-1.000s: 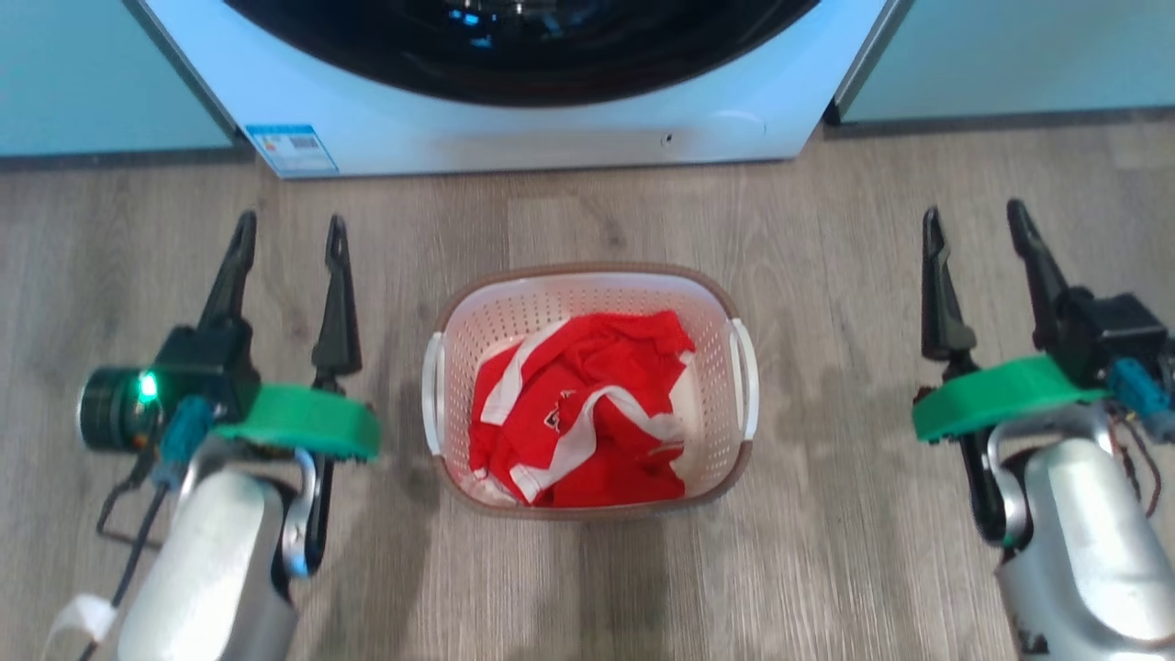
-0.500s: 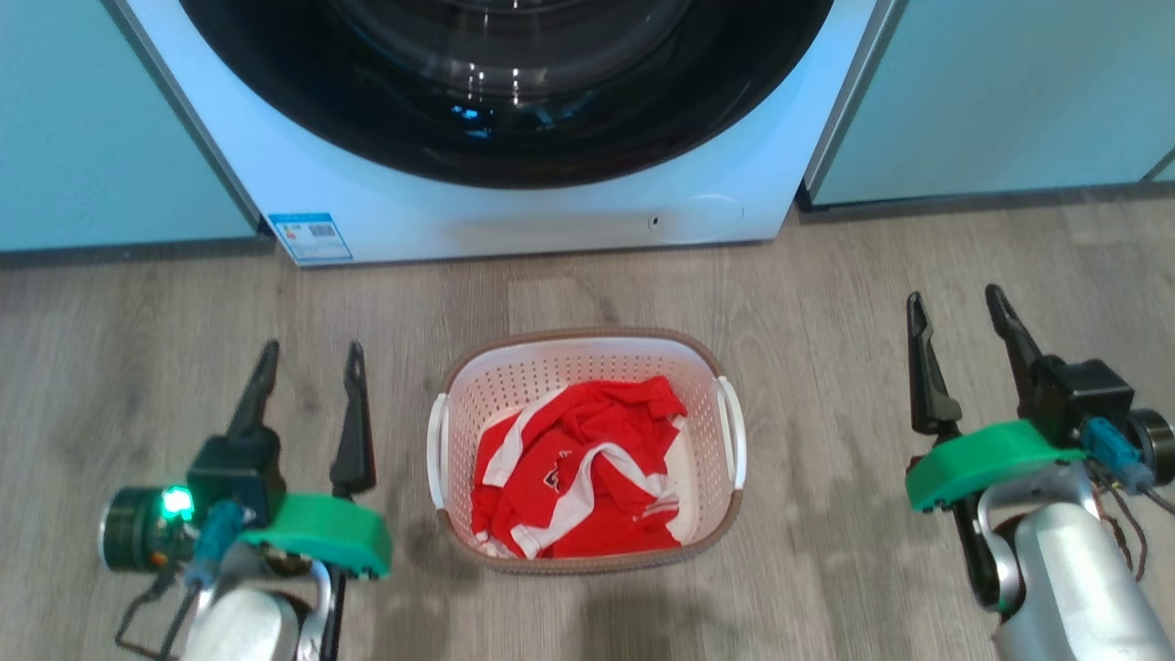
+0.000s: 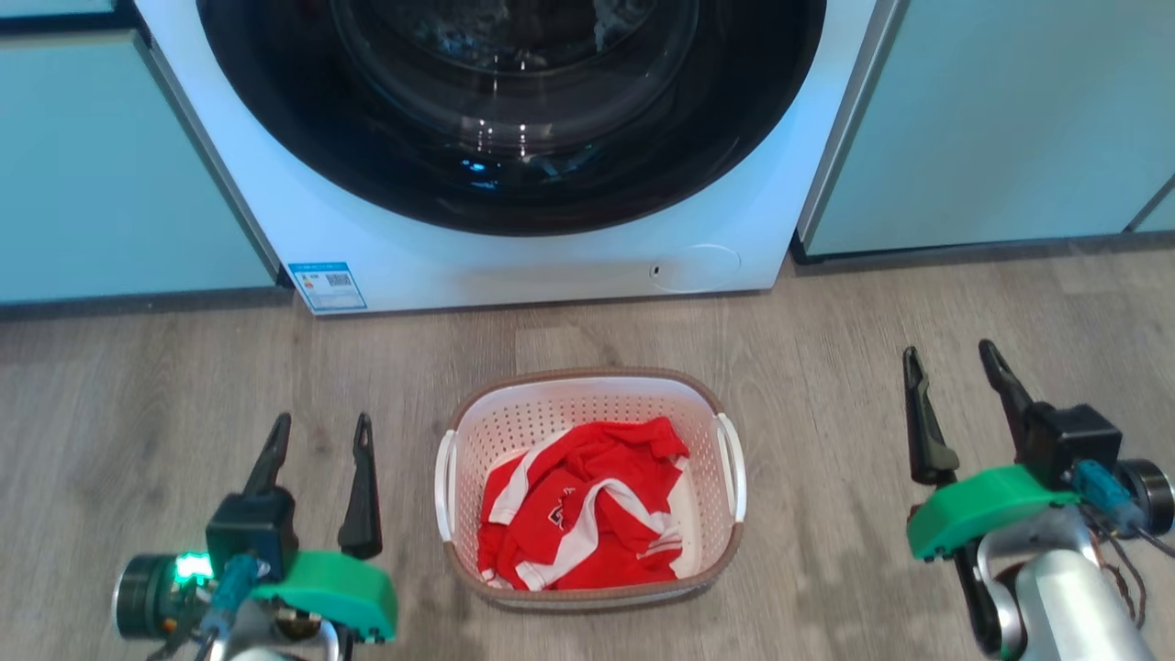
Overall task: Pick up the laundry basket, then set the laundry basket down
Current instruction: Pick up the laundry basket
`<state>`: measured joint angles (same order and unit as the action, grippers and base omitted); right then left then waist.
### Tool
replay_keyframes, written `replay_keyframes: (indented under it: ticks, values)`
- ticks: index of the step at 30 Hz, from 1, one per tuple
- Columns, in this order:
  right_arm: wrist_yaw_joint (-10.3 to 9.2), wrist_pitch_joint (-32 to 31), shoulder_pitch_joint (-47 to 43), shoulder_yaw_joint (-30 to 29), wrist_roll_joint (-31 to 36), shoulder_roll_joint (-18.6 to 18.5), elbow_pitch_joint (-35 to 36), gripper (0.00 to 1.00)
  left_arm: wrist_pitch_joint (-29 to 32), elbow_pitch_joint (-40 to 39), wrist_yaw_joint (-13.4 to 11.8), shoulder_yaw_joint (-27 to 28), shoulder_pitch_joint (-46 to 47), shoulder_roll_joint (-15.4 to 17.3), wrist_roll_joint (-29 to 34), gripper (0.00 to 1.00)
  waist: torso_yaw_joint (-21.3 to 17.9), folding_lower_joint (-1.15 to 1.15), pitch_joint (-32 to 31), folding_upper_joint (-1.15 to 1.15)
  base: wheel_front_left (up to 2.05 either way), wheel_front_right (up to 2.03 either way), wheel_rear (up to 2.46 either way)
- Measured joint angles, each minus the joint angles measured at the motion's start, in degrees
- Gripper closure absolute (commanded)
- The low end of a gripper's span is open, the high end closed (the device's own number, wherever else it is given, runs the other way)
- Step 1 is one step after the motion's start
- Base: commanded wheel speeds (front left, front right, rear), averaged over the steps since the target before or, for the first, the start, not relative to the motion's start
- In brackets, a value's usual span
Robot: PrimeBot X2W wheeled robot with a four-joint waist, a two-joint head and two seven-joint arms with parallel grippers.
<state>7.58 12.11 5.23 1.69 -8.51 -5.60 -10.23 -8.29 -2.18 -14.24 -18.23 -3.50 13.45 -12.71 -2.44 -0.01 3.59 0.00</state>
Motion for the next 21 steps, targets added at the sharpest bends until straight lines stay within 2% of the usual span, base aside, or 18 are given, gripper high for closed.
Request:
replay_keyframes:
  ticks: [21]
  values:
    - [0.0, -1.5, -2.2, -0.4, 0.5, 0.1, 1.6, 0.0, 1.0, 1.8, -0.5, -1.4, -1.4, 0.0, -1.1, 0.0, -0.1, 0.0, -2.1, 0.0, 0.0, 0.0, 0.0]
